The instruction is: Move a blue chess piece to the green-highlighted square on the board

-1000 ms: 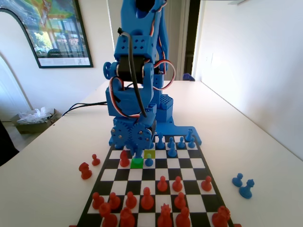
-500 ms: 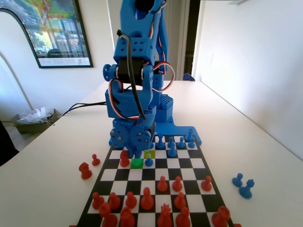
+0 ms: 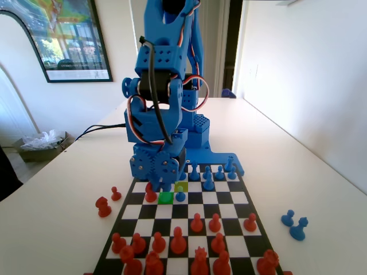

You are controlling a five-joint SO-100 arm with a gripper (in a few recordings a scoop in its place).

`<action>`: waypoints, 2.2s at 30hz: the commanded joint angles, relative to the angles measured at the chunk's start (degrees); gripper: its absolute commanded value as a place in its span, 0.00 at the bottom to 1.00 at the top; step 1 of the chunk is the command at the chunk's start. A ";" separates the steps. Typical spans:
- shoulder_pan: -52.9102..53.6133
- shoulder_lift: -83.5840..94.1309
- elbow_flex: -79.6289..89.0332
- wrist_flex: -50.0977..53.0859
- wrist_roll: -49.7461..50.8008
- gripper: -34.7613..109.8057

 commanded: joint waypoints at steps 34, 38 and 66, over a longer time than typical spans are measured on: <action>-1.49 15.03 -9.14 18.19 4.48 0.28; -2.37 20.39 -11.51 24.35 5.98 0.27; -14.50 74.88 -6.42 60.56 -4.75 0.26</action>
